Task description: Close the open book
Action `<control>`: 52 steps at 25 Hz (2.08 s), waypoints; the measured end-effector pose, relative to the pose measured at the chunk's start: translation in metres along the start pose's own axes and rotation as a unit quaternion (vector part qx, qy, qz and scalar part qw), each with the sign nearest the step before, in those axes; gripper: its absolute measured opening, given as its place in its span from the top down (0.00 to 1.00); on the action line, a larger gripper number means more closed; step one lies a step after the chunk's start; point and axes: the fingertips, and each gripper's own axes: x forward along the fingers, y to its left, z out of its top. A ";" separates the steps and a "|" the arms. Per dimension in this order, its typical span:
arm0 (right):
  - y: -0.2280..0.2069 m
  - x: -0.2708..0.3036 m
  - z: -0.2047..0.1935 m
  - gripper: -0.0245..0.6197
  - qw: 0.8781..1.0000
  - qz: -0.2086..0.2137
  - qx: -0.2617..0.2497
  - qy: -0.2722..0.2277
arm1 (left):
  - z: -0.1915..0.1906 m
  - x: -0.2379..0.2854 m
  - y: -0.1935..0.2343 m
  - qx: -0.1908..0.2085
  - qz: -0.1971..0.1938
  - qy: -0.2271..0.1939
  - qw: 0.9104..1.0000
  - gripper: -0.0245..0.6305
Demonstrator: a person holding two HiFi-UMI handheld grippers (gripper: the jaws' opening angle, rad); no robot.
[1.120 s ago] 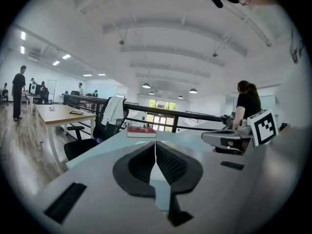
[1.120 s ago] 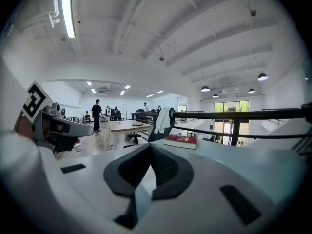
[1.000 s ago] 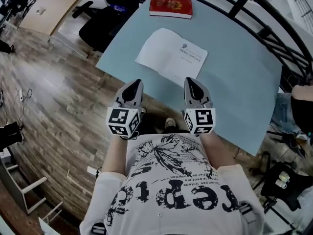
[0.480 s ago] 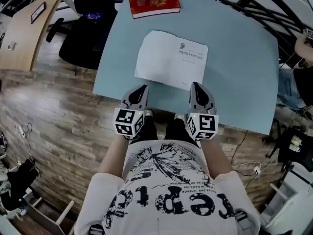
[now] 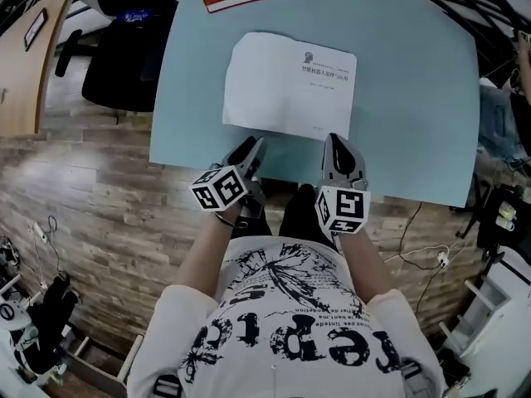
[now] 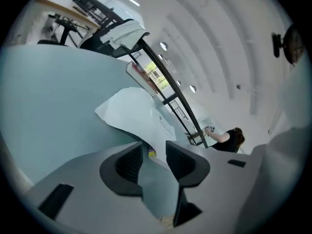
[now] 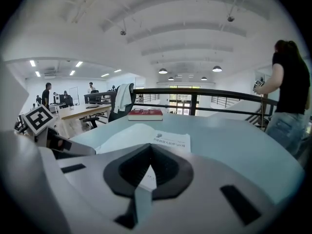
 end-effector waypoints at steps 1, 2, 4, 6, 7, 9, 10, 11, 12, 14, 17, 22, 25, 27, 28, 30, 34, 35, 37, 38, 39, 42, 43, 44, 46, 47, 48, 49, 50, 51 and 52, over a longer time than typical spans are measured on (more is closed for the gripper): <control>0.000 0.002 -0.004 0.95 1.000 -0.001 0.001 0.008 | -0.001 0.003 0.005 -0.019 0.001 -0.006 1.000 0.74; 0.000 0.003 -0.008 0.95 1.000 0.000 0.002 0.014 | -0.001 0.006 0.009 -0.035 0.001 -0.011 0.999 0.73; -0.001 0.007 -0.011 0.95 1.000 0.004 0.000 0.022 | 0.001 0.012 0.014 -0.070 -0.002 -0.023 0.997 0.71; -0.004 0.011 -0.012 0.95 1.000 0.007 -0.005 0.027 | 0.001 0.019 0.017 -0.116 -0.014 -0.034 0.993 0.69; -0.005 0.012 -0.013 0.95 1.000 0.008 -0.007 0.029 | 0.001 0.021 0.019 -0.141 -0.021 -0.040 0.989 0.68; -0.007 0.015 -0.013 0.95 0.999 0.011 -0.010 0.032 | 0.005 0.025 0.023 -0.186 -0.032 -0.056 0.980 0.67; -0.008 0.017 -0.013 0.95 0.999 0.012 -0.011 0.033 | 0.008 0.026 0.026 -0.202 -0.037 -0.065 0.976 0.67; -0.009 0.018 -0.013 0.95 0.999 0.012 -0.013 0.034 | 0.011 0.027 0.027 -0.215 -0.041 -0.074 0.973 0.67; -0.010 0.019 -0.013 0.95 0.999 0.013 -0.014 0.035 | 0.014 0.029 0.030 -0.225 -0.042 -0.083 0.970 0.67; -0.012 0.021 -0.013 0.95 0.999 0.013 -0.015 0.037 | 0.021 0.030 0.038 -0.256 -0.034 -0.107 0.960 0.67; -0.015 0.022 -0.012 0.95 0.999 0.013 -0.017 0.038 | 0.026 0.027 0.053 -0.312 -0.012 -0.144 0.939 0.74; -0.025 0.016 -0.007 0.95 0.999 0.008 -0.015 0.032 | 0.029 0.022 0.059 -0.323 -0.010 -0.170 0.931 0.91; -0.029 0.011 -0.003 0.95 1.000 0.006 -0.015 0.027 | 0.035 0.018 0.045 -0.285 -0.033 -0.162 0.944 0.92; -0.034 0.007 -0.002 0.95 1.000 0.005 -0.013 0.025 | 0.038 0.015 0.031 -0.243 -0.044 -0.156 0.956 0.92; -0.036 0.005 -0.001 0.95 1.000 0.004 -0.011 0.023 | 0.040 0.014 0.022 -0.219 -0.047 -0.152 0.963 0.93; -0.042 0.002 0.001 0.95 1.000 0.002 -0.006 0.017 | 0.041 0.013 0.004 -0.164 -0.053 -0.143 0.975 0.93; -0.055 -0.004 0.007 0.95 1.000 -0.004 -0.001 0.004 | 0.036 0.018 -0.030 -0.076 -0.070 -0.116 0.988 0.93; -0.058 -0.006 0.008 0.95 1.000 -0.004 -0.001 0.001 | 0.033 0.020 -0.039 -0.054 -0.073 -0.108 0.990 0.93; -0.063 -0.011 0.010 0.95 1.000 -0.004 -0.001 -0.004 | 0.026 0.024 -0.054 -0.017 -0.076 -0.092 0.993 0.93; -0.066 -0.014 0.011 0.95 1.000 -0.004 0.000 -0.007 | 0.022 0.027 -0.060 -0.006 -0.076 -0.085 0.993 0.93; -0.070 -0.017 0.012 0.95 1.000 -0.005 0.001 -0.009 | 0.017 0.030 -0.066 0.002 -0.075 -0.078 0.994 0.93; -0.083 -0.025 0.013 0.95 1.000 -0.006 0.009 -0.014 | 0.003 0.040 -0.080 0.039 -0.067 -0.053 0.996 0.93; -0.088 -0.027 0.013 0.95 1.000 -0.007 0.012 -0.015 | -0.002 0.044 -0.084 0.058 -0.062 -0.043 0.995 0.93; -0.093 -0.029 0.013 0.95 1.000 -0.008 0.014 -0.016 | -0.008 0.049 -0.088 0.079 -0.057 -0.032 0.995 0.93; -0.103 -0.033 0.013 0.95 1.000 -0.010 0.017 -0.019 | -0.020 0.058 -0.096 0.129 -0.045 -0.009 0.991 0.93; -0.108 -0.035 0.012 0.95 1.000 -0.011 0.017 -0.020 | -0.026 0.063 -0.099 0.153 -0.039 0.002 0.988 0.93; -0.113 -0.036 0.012 0.95 1.000 -0.012 0.018 -0.020 | -0.032 0.068 -0.102 0.174 -0.032 0.013 0.984 0.93; -0.117 -0.038 0.011 0.95 1.000 -0.012 0.019 -0.020 | -0.038 0.073 -0.103 0.193 -0.026 0.022 0.981 0.93; -0.122 -0.040 0.010 0.95 1.000 -0.011 0.021 -0.020 | -0.044 0.077 -0.104 0.210 -0.018 0.031 0.977 0.93; -0.127 -0.042 0.009 0.95 0.999 -0.011 0.025 -0.019 | -0.050 0.082 -0.104 0.225 -0.011 0.040 0.974 0.93; -0.132 -0.043 0.008 0.95 0.999 -0.011 0.030 -0.017 | -0.056 0.086 -0.103 0.237 -0.004 0.050 0.970 0.93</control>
